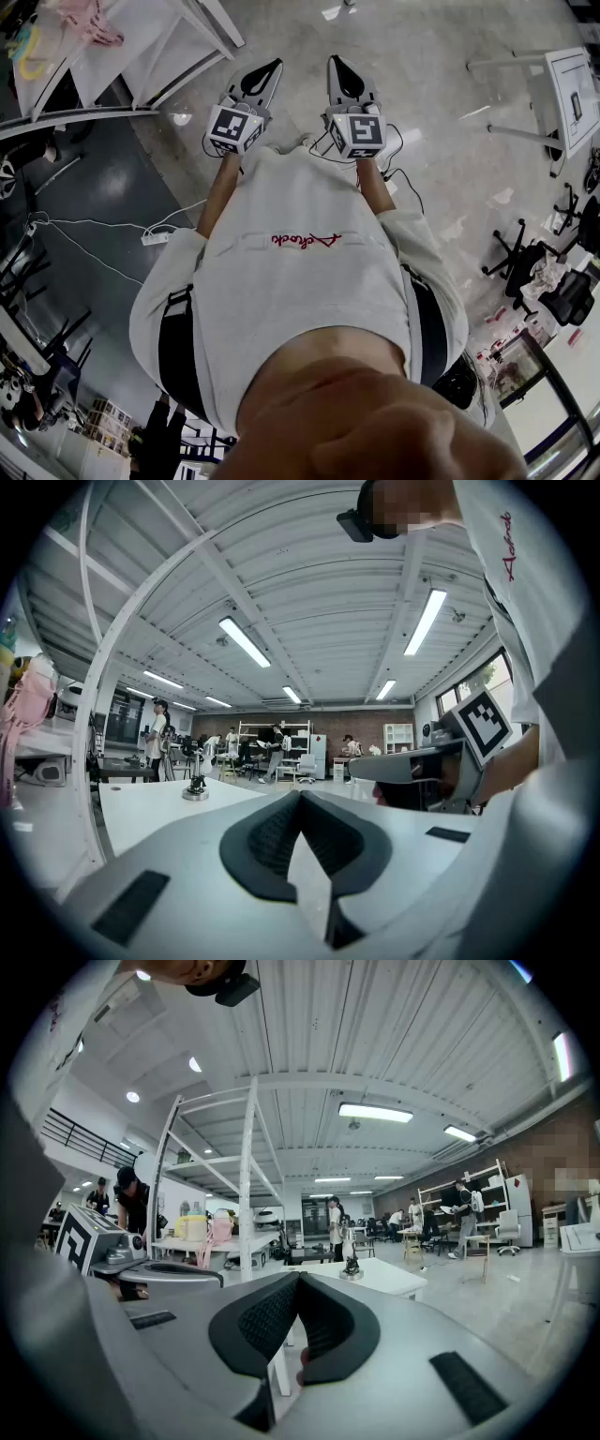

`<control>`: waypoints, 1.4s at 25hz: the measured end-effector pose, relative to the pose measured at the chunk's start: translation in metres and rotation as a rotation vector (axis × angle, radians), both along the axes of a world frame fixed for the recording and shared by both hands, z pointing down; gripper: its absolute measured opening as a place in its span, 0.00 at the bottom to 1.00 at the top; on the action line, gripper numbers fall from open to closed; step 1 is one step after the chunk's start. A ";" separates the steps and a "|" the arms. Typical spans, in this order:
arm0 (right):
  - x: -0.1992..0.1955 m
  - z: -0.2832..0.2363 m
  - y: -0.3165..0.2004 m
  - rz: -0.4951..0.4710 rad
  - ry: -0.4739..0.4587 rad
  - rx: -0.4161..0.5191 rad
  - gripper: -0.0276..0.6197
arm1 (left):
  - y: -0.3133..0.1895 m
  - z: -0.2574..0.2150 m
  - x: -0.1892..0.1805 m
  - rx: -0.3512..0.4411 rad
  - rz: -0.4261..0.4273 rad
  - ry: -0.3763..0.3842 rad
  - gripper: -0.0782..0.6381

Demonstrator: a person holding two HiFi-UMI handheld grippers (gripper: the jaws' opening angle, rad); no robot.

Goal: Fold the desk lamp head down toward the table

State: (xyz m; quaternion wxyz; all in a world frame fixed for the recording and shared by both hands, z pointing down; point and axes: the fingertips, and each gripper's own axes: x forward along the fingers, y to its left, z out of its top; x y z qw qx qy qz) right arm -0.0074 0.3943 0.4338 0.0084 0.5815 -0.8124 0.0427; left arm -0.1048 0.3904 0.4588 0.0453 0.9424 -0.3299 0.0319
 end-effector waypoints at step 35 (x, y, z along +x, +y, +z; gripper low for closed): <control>0.051 0.021 -0.021 -0.080 -0.025 -0.016 0.06 | -0.002 -0.007 0.059 0.118 0.000 0.002 0.13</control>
